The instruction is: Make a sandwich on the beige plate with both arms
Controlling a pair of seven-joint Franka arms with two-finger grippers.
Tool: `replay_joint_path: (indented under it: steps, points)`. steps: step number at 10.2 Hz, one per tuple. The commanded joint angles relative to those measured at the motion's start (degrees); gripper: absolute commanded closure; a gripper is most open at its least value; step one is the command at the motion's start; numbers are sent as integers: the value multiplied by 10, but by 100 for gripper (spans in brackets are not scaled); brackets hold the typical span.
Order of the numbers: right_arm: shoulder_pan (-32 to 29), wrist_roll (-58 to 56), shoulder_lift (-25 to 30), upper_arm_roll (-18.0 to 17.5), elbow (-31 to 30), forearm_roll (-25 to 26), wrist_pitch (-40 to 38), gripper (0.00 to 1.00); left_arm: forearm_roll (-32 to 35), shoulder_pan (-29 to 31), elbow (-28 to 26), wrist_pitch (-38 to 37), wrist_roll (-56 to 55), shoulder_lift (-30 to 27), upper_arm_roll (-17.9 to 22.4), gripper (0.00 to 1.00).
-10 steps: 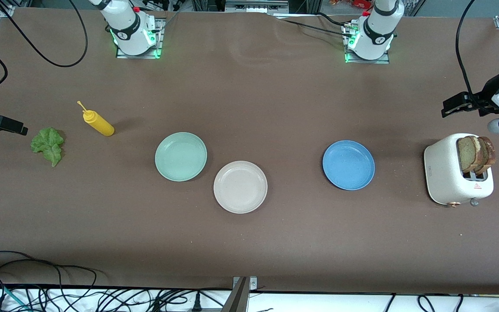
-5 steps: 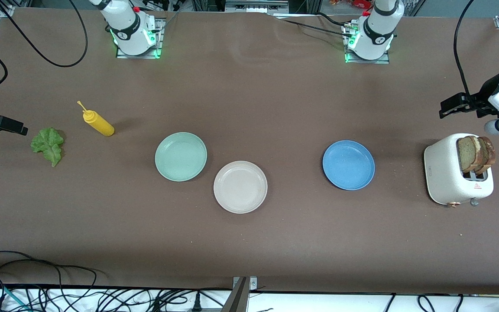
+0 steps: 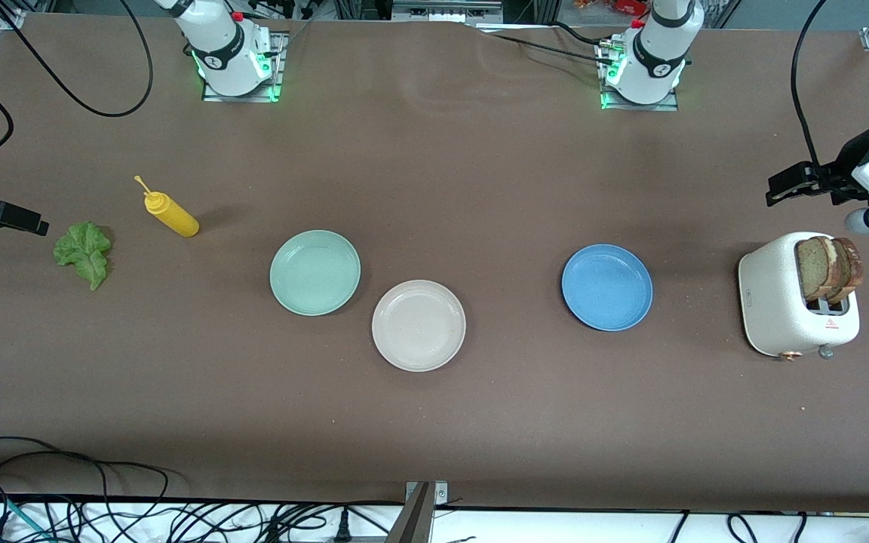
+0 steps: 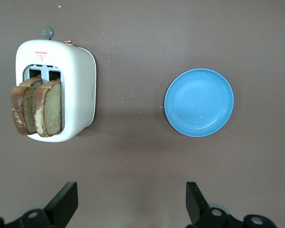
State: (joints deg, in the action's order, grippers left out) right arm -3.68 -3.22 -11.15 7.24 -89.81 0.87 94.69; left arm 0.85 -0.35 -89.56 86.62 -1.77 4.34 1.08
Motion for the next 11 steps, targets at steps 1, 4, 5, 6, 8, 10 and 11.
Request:
replay_joint_path:
  steps: [1,4,5,6,8,10,11]
  points:
    - [0,4,5,-2,-3,1,-2,0,-17,4,18,-11,16,9,2,0]
    - [-1,1,5,-2,-3,0,-2,0,-17,3,18,-11,16,18,1,0]
    - [-1,2,5,-2,-3,1,-2,0,-18,0,19,-11,15,17,1,0]
    - [-1,1,5,-2,-3,1,-2,0,-18,1,20,-11,15,17,1,0]
    - [-1,0,5,-2,-3,1,-2,0,-29,3,30,-12,13,16,1,0]
    - [-1,0,5,-2,-3,0,-2,0,-46,8,32,-12,14,16,2,0]
    - [-1,0,5,-2,-3,1,-2,0,-46,8,32,-12,14,16,2,0]
